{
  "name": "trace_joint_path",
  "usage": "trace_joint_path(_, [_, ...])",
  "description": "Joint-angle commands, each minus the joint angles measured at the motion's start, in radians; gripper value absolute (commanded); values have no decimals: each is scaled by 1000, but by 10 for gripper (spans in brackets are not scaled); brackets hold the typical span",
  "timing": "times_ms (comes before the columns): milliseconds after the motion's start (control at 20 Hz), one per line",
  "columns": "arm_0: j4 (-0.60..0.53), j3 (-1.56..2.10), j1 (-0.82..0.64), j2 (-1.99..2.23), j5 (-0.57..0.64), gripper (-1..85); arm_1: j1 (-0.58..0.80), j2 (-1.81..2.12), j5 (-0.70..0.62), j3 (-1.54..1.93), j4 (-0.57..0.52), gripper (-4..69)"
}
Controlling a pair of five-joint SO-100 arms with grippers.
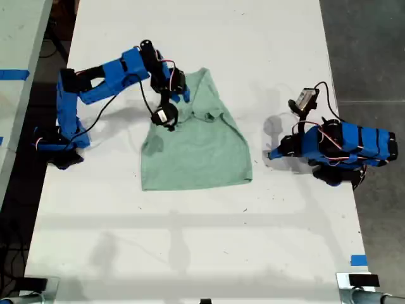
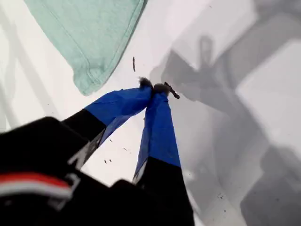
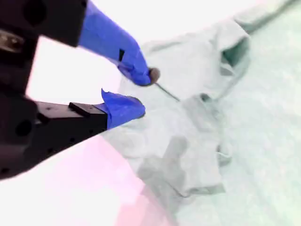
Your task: Fold t shirt
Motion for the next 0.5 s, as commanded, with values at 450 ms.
trace_joint_path(450, [-476,1930,321,2180,-324,-1,-2,11,11,37,5,8])
